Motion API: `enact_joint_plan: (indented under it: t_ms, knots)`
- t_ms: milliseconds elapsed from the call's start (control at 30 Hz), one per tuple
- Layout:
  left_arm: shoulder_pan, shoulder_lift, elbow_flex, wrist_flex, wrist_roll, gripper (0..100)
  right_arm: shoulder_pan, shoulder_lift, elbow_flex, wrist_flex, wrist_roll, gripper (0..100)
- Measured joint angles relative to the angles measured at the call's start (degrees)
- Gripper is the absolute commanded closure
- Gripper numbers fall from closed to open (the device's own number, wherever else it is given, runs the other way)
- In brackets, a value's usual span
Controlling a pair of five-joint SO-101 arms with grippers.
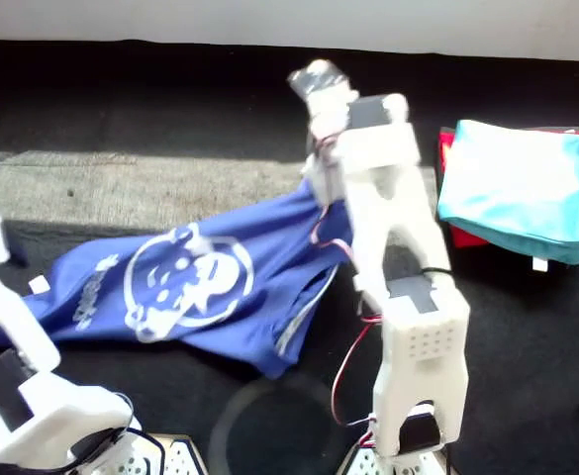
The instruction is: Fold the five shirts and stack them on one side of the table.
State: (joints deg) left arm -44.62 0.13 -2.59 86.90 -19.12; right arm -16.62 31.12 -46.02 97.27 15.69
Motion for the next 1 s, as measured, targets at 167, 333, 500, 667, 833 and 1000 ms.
enact_joint_plan:
  t_ms: [167,333,500,667,833,1000]
  knots:
    - [11.16,0.35,-0.35,-1.49,5.80,80,4.48,-0.09,-17.76,3.08,2.64,99.3]
    - [16.44,5.80,0.18,-9.32,8.70,80,6.42,0.00,-18.11,3.34,2.64,99.3]
    - [16.88,18.73,-1.05,-12.13,9.14,80,6.51,0.00,-13.80,3.34,2.64,99.3]
    - [12.75,27.16,-4.66,-11.34,9.14,80,7.03,0.35,-13.54,2.81,2.64,99.3]
    - [7.91,27.60,-9.14,-5.71,7.12,80,9.67,1.67,-12.66,-7.47,2.64,99.3]
    - [6.15,27.60,-11.52,2.20,0.97,80,10.20,7.21,-12.48,-15.38,2.64,98.9]
